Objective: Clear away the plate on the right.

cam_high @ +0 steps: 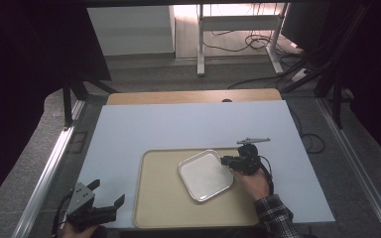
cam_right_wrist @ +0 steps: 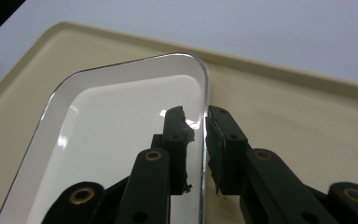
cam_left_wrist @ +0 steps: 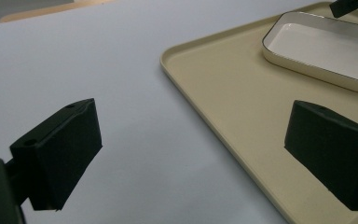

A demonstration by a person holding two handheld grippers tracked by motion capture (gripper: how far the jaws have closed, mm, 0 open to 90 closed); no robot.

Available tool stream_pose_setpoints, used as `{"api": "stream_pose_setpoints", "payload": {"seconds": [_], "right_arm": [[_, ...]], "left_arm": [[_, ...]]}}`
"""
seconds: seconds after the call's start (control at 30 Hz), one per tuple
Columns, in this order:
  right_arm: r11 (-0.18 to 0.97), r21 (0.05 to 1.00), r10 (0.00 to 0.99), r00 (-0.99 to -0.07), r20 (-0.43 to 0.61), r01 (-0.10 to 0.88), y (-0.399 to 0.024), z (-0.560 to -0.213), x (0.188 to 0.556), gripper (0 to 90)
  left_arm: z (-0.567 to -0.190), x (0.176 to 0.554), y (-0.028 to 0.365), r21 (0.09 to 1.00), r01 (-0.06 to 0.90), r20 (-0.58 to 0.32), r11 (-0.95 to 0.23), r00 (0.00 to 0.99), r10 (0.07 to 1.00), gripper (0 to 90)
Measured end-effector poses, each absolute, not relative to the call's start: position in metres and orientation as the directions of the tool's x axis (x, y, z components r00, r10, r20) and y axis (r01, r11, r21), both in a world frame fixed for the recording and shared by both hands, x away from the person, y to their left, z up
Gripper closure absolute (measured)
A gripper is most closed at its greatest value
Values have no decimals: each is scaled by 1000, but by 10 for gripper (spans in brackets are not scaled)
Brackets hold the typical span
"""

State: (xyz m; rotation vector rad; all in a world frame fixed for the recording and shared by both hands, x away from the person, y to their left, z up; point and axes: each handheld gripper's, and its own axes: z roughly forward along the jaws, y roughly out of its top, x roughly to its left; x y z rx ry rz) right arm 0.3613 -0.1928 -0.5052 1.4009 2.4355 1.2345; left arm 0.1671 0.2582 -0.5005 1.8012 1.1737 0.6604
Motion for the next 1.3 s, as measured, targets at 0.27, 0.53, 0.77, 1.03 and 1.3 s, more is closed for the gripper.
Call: {"api": "stream_pose_setpoints", "payload": {"seconds": [0.27, 0.53, 0.77, 1.03, 1.3], "right_arm": [[324, 703, 683, -671, 290, 633, -198, -491, 345, 890], [393, 711, 610, -744, 272, 583, -192, -484, 328, 900], [415, 711, 584, -765, 271, 568, -191, -487, 311, 900], [467, 698, 536, -802, 265, 543, -185, -496, 292, 900], [542, 667, 491, -837, 244, 512, -176, -508, 285, 897]], "left_arm": [[-500, 167, 258, 873, 452, -24, -184, 417, 909, 35], [-500, 167, 258, 873, 453, -26, -182, 416, 909, 35], [-500, 167, 259, 873, 453, -28, -181, 417, 909, 35], [-500, 167, 258, 872, 453, -25, -185, 418, 908, 35], [-500, 167, 258, 872, 453, -27, -183, 419, 908, 35]]}}
